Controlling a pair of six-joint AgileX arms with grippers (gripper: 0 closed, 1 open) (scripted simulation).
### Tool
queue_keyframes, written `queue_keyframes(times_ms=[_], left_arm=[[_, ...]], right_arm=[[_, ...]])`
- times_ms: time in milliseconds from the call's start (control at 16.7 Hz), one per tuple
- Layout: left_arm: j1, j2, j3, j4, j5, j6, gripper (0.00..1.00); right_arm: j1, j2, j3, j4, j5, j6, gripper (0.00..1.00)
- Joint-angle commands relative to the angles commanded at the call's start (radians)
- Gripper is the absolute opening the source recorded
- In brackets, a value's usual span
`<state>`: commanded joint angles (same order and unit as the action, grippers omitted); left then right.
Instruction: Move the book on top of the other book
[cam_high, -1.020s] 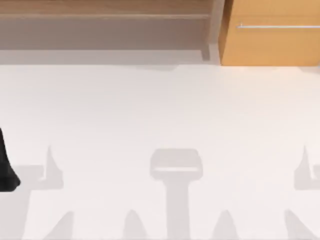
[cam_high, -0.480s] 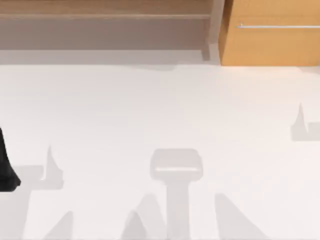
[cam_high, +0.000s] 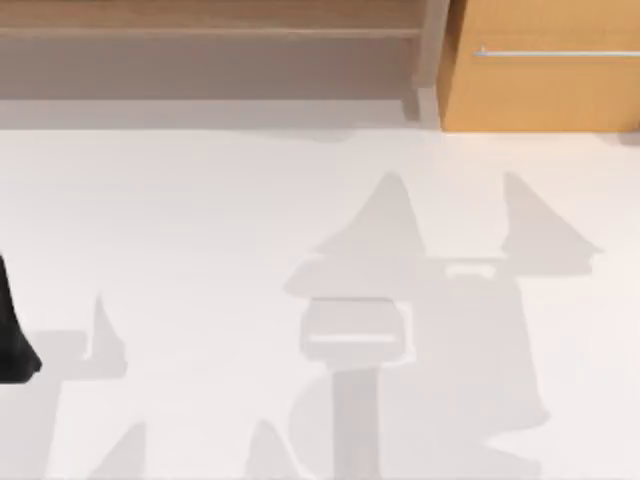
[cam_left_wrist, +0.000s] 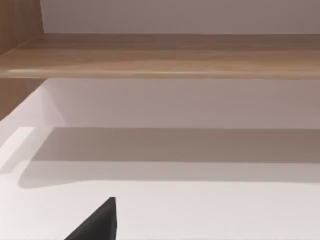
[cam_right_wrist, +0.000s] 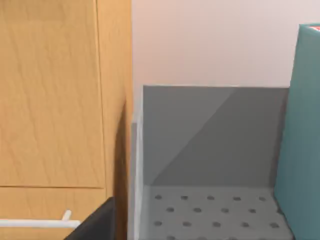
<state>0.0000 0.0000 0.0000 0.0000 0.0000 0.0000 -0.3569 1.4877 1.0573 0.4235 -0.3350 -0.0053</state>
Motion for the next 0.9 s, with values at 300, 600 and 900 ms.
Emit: queue_keyframes(times_ms=[300, 600, 900], left_arm=[[0.000, 0.000, 0.000, 0.000, 0.000, 0.000, 1.00], [0.000, 0.000, 0.000, 0.000, 0.000, 0.000, 1.00], [0.000, 0.000, 0.000, 0.000, 0.000, 0.000, 1.00]], right_arm=[[-0.095, 0.406, 0.282, 0.113, -0.089, -0.001, 1.00], [-0.138, 0.561, 0.408, 0.164, -0.129, -0.002, 1.00], [-0.133, 0.560, 0.404, 0.162, -0.128, -0.002, 1.00]])
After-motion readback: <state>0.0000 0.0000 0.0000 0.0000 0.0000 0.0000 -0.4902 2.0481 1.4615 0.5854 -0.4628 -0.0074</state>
